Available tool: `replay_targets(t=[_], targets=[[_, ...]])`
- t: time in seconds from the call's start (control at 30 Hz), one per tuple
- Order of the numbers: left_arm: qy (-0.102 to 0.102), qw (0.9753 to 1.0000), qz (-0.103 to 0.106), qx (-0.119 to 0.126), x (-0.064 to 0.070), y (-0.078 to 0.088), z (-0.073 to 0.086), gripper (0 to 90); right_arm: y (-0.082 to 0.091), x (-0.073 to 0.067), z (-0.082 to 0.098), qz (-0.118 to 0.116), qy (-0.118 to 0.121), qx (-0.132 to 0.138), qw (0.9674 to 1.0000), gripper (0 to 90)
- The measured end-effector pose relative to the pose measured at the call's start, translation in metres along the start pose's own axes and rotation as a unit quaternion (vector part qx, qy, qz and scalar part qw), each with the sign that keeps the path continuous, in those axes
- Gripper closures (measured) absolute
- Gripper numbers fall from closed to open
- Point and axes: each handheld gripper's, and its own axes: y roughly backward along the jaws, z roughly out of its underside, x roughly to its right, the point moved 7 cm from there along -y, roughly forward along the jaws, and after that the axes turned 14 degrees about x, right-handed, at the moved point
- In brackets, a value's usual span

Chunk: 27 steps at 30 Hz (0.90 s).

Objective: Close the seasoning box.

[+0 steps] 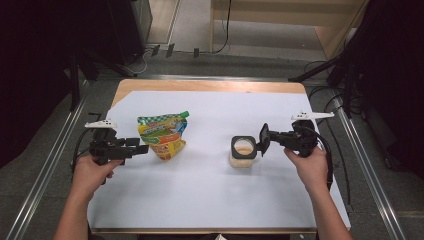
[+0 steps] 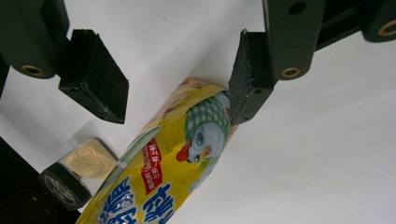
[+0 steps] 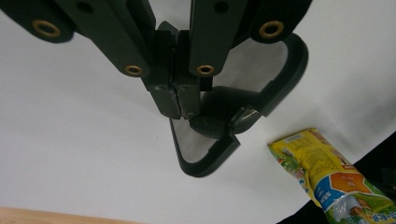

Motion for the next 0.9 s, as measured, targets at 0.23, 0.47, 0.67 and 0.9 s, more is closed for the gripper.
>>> replay_targets(t=[0.23,0.47,0.67,0.9], targets=[[0.001,1.0000,-0.001,0.001,0.000,0.000,0.000,39.4,-0.007,-0.005,0.006,-0.008,-0.001,-0.010,0.9999,90.0],[0.005,1.0000,0.003,0.004,-0.001,0.001,-0.001,39.4,-0.014,-0.013,0.009,-0.016,0.008,-0.015,0.9997,90.0],[0.006,1.0000,0.001,0.006,-0.002,0.003,-0.001,39.0,-0.022,-0.023,0.012,-0.035,0.014,-0.026,0.9990,89.5],[0.007,1.0000,-0.003,0.005,-0.002,0.004,0.000,39.0,-0.035,-0.036,0.018,-0.048,0.035,-0.045,0.9972,88.7]])
